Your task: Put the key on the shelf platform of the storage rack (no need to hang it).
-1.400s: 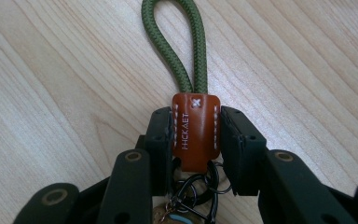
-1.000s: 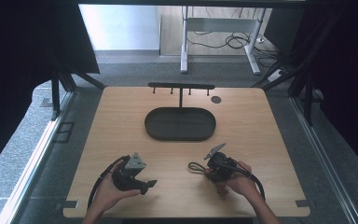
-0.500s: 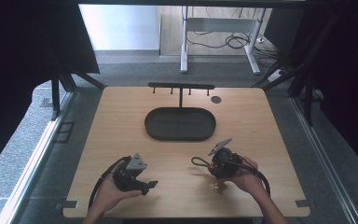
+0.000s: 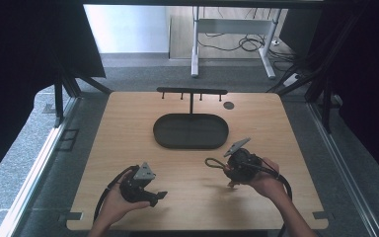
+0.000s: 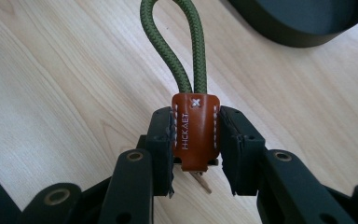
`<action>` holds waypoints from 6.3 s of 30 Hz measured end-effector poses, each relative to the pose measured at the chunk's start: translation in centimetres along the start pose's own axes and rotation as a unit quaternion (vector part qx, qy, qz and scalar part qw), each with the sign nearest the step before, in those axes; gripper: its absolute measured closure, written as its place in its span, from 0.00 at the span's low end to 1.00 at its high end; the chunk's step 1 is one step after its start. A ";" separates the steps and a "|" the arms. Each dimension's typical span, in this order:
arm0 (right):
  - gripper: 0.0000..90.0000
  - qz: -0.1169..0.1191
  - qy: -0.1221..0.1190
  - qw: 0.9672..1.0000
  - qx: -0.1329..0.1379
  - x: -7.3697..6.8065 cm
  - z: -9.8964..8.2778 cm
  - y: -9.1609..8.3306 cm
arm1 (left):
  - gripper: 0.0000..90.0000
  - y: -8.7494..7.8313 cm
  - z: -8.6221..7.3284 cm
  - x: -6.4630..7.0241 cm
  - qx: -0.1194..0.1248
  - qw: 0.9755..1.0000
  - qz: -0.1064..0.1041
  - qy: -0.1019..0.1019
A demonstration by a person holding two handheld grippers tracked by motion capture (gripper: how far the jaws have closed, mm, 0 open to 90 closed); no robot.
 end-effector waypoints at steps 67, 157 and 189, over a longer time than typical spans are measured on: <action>0.74 -0.015 0.006 1.000 0.007 3.5 5.3 0.0 | 0.29 0.7 -0.2 0.6 -0.015 1.000 -0.012 0.007; 0.74 -0.008 0.002 1.000 -0.002 7.2 13.9 9.8 | 0.29 -0.6 -0.2 -0.3 0.001 1.000 -0.006 -0.003; 0.61 -0.002 0.018 1.000 -0.002 7.4 10.4 11.9 | 0.29 -0.4 -0.5 -0.7 -0.003 1.000 -0.004 -0.007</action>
Point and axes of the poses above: each handheld gripper's, and its own axes: y roughly forward along the jaws, z roughly out of its top, x roughly to its right, the point moved 5 cm from there along y, roughly forward along the jaws, and after that the axes turned 15 degrees about x, right-handed, at the moved point
